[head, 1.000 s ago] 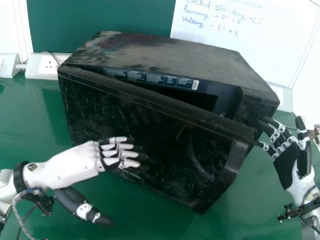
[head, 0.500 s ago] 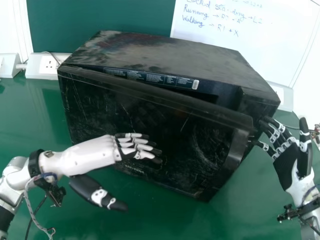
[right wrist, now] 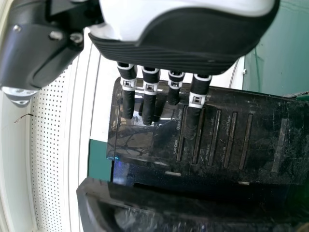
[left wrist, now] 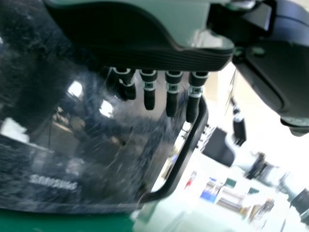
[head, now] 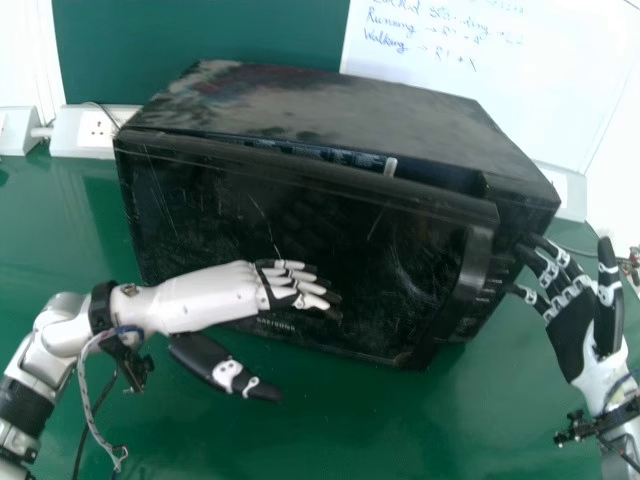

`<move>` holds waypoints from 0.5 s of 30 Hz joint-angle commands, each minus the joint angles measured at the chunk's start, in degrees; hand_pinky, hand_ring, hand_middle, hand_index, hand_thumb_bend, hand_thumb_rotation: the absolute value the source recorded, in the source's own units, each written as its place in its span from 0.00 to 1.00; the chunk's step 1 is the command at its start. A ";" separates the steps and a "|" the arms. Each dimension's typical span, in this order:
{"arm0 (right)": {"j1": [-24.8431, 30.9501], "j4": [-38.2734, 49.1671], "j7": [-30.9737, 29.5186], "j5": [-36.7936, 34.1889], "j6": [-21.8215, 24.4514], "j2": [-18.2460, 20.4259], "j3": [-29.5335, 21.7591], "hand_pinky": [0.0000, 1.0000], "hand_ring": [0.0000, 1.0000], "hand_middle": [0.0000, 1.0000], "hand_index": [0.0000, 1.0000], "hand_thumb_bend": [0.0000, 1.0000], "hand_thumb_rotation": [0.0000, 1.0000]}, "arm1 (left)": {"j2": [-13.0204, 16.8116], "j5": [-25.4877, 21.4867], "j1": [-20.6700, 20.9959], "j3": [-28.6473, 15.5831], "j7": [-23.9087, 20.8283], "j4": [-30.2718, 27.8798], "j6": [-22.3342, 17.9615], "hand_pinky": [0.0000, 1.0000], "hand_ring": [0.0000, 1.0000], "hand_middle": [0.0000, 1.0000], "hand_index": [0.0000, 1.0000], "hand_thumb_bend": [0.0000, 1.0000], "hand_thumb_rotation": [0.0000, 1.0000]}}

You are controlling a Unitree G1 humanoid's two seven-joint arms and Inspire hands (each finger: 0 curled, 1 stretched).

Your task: Put biscuit inside oven

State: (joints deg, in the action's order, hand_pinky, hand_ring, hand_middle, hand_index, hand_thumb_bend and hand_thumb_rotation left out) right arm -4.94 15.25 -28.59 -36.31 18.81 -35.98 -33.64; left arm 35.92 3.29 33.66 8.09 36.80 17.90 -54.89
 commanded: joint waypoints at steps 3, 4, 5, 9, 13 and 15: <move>0.70 0.39 0.08 0.15 -0.30 0.23 -0.16 0.72 0.83 0.87 0.89 1.00 1.00 | -0.01 5.65 2.68 0.74 -1.03 2.80 -0.21 0.77 0.87 0.90 0.90 0.92 1.00; 0.72 0.39 0.09 0.25 -0.38 0.25 -0.10 0.73 0.84 0.88 0.90 1.00 1.00 | 0.19 7.06 3.11 0.78 -1.23 3.07 0.15 0.77 0.87 0.89 0.90 0.91 1.00; 0.73 0.38 0.08 0.33 -0.53 0.31 -0.05 0.74 0.85 0.89 0.92 1.00 1.00 | 0.38 8.43 3.50 0.74 -1.55 3.31 0.29 0.77 0.86 0.89 0.90 0.91 1.00; 0.83 0.82 0.49 0.58 -0.73 0.56 -0.02 0.76 0.86 0.89 0.93 0.91 0.94 | 1.29 13.74 4.39 0.20 -3.61 2.94 0.50 0.77 0.86 0.88 0.90 0.90 1.00; 0.71 0.43 0.26 0.55 -1.00 0.65 -0.04 0.74 0.86 0.89 0.92 0.68 0.70 | 2.13 16.61 4.75 0.31 -4.80 2.20 1.80 0.79 0.87 0.90 0.91 0.90 1.00; 0.71 0.40 0.47 0.74 -0.83 0.54 -0.01 0.73 0.86 0.90 0.93 0.61 0.63 | 2.42 17.93 4.77 0.25 -5.46 1.60 2.61 0.79 0.87 0.89 0.91 0.90 1.00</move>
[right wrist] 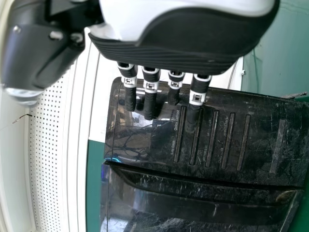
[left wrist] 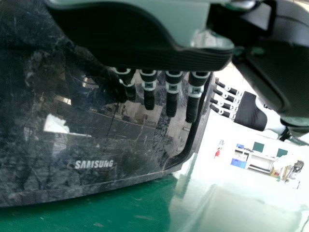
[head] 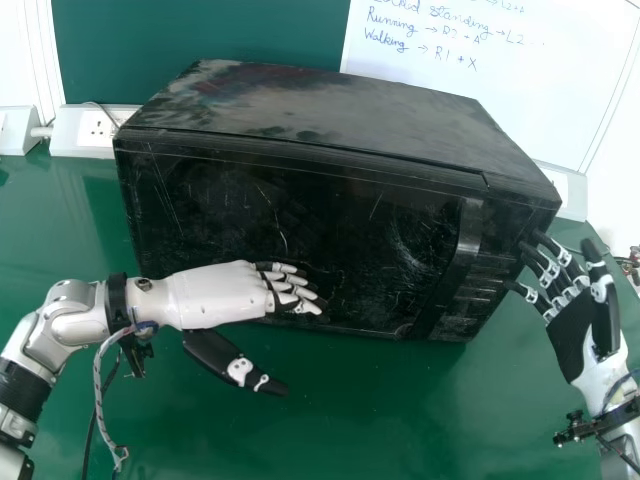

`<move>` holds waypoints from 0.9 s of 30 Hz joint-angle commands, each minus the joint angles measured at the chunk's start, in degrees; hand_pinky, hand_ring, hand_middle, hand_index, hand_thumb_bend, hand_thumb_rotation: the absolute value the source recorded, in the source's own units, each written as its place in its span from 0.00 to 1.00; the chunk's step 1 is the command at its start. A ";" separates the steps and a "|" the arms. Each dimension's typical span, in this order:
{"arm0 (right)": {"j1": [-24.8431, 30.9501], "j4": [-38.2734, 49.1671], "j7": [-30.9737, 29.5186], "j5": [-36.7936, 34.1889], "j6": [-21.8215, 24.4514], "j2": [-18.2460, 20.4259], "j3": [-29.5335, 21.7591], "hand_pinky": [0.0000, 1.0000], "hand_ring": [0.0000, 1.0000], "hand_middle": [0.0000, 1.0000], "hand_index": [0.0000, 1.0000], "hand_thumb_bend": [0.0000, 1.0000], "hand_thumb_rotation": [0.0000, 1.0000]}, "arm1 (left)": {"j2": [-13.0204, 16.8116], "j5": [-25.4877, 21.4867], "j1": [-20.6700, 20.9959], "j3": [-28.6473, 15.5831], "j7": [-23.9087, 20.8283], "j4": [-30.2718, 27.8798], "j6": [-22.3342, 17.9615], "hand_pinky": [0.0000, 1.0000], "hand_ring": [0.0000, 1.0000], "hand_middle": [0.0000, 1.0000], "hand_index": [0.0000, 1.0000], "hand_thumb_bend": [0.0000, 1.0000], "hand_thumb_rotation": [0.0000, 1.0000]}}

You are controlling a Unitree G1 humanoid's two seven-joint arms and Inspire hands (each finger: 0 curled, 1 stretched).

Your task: Put biscuit inside oven

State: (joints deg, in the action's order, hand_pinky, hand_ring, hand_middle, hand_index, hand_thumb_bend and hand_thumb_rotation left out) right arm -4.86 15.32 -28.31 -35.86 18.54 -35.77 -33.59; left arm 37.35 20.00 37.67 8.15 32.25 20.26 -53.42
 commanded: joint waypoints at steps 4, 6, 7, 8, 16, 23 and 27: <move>0.35 -0.29 -0.19 0.51 -0.65 0.18 -0.02 0.73 0.86 0.91 0.93 0.56 0.61 | 1.76 6.46 -0.11 -0.87 -3.81 -4.04 4.02 0.80 0.88 0.90 0.91 0.91 1.00; 0.20 -0.41 -0.20 0.42 -0.55 0.20 -0.08 0.74 0.86 0.92 0.94 0.47 0.46 | 2.01 8.56 -0.70 -1.11 -5.32 -5.49 5.47 0.79 0.87 0.89 0.91 0.91 1.00; 0.15 -0.43 -0.14 0.40 -0.51 0.21 -0.11 0.75 0.86 0.92 0.94 0.48 0.40 | 2.05 9.26 -1.00 -1.15 -5.97 -6.03 6.14 0.79 0.87 0.89 0.91 0.91 1.00; 0.12 -0.42 -0.09 0.39 -0.48 0.21 -0.12 0.75 0.87 0.92 0.94 0.50 0.35 | 2.04 9.93 -1.35 -1.20 -6.60 -6.62 6.87 0.79 0.87 0.89 0.91 0.91 1.00; -0.20 -1.07 -0.69 0.63 -1.42 0.32 0.10 0.77 0.87 0.91 0.93 0.52 0.19 | 3.26 10.17 -4.22 -1.64 -8.78 -10.16 9.51 0.79 0.87 0.90 0.91 0.92 1.00; -0.07 -0.35 0.30 0.62 -1.12 0.41 -0.03 0.73 0.84 0.87 0.91 0.77 0.66 | 5.72 -3.84 -13.81 -5.03 -7.85 -16.68 8.27 0.78 0.87 0.89 0.91 0.92 1.00; -0.17 -0.40 0.31 0.71 -1.28 0.24 0.09 0.69 0.83 0.87 0.92 0.85 0.79 | 6.71 -9.77 -22.27 -8.46 -8.58 -21.77 5.98 0.79 0.88 0.90 0.91 0.92 1.00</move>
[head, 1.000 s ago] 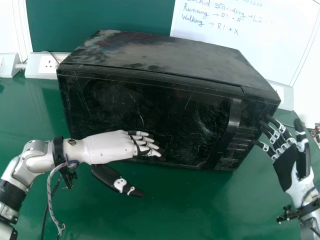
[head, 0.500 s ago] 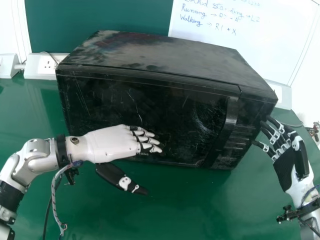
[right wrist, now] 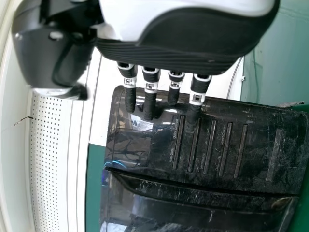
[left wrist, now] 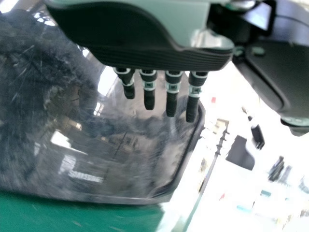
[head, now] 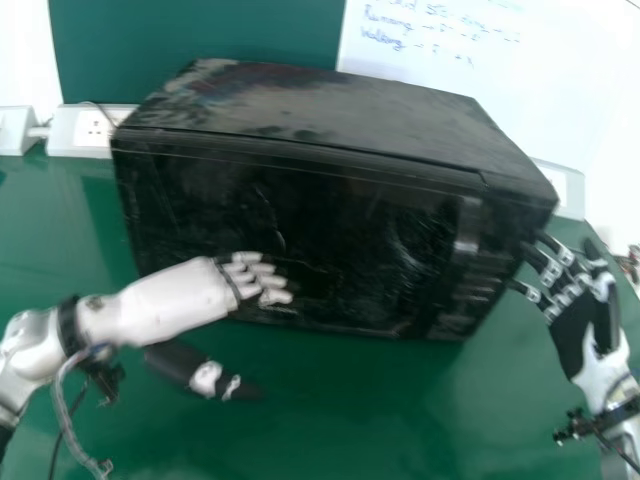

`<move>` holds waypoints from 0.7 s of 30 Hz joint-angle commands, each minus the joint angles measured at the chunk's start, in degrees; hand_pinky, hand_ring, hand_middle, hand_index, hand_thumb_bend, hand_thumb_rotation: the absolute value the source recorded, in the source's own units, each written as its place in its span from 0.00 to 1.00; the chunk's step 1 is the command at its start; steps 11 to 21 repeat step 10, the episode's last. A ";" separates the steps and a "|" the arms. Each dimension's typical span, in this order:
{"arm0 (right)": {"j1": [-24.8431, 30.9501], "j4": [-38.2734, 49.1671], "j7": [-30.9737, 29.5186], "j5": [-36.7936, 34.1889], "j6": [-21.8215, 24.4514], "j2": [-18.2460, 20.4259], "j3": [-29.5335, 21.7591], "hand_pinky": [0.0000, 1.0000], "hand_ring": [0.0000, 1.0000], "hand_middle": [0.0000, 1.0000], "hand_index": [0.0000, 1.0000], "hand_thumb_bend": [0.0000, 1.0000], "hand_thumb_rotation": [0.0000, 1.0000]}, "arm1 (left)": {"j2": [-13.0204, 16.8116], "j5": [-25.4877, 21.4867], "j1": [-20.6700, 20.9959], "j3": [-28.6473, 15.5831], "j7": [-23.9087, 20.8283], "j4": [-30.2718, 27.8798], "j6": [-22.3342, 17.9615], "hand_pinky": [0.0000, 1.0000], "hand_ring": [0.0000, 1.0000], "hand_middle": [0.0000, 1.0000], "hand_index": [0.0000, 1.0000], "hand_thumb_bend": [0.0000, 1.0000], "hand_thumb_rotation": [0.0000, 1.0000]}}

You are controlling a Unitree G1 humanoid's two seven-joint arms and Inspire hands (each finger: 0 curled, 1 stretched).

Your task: Put biscuit inside oven

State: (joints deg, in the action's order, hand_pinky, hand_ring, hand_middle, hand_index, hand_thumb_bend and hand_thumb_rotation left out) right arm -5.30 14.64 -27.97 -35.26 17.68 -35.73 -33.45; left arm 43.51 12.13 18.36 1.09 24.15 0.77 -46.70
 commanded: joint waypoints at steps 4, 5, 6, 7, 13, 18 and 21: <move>0.19 0.43 0.23 0.49 -0.29 -0.09 0.05 0.66 0.82 0.87 0.90 0.77 0.65 | -0.36 -7.34 -13.83 -6.82 -1.28 -9.32 0.55 0.79 0.87 0.89 0.91 0.92 1.00; 0.17 0.53 0.31 0.45 -0.22 -0.11 0.02 0.66 0.82 0.87 0.90 0.71 0.63 | -0.48 -8.31 -16.15 -8.11 -1.39 -10.74 0.44 0.79 0.87 0.89 0.91 0.92 1.00; 0.14 0.56 0.31 0.38 -0.22 -0.10 -0.01 0.68 0.84 0.88 0.91 0.62 0.56 | -0.52 -10.10 -18.75 -9.20 -1.22 -12.48 1.03 0.79 0.87 0.89 0.91 0.92 1.00; 0.12 0.60 0.32 0.37 -0.24 -0.11 -0.03 0.70 0.85 0.89 0.92 0.57 0.50 | -0.28 -12.85 -21.70 -10.18 -0.66 -14.84 2.66 0.79 0.87 0.89 0.91 0.91 1.00; -0.05 0.58 0.32 0.28 -0.27 -0.15 -0.09 0.80 0.90 0.93 0.94 0.42 0.14 | 0.19 -18.39 -31.08 -14.94 0.91 -22.10 6.88 0.78 0.87 0.89 0.90 0.91 1.00; -0.05 0.58 0.32 0.28 -0.27 -0.15 -0.09 0.80 0.90 0.93 0.94 0.42 0.14 | 0.19 -18.39 -31.08 -14.94 0.91 -22.10 6.88 0.78 0.87 0.89 0.90 0.91 1.00; -0.05 0.58 0.32 0.28 -0.27 -0.15 -0.09 0.80 0.90 0.93 0.94 0.42 0.14 | 0.19 -18.39 -31.08 -14.94 0.91 -22.10 6.88 0.78 0.87 0.89 0.90 0.91 1.00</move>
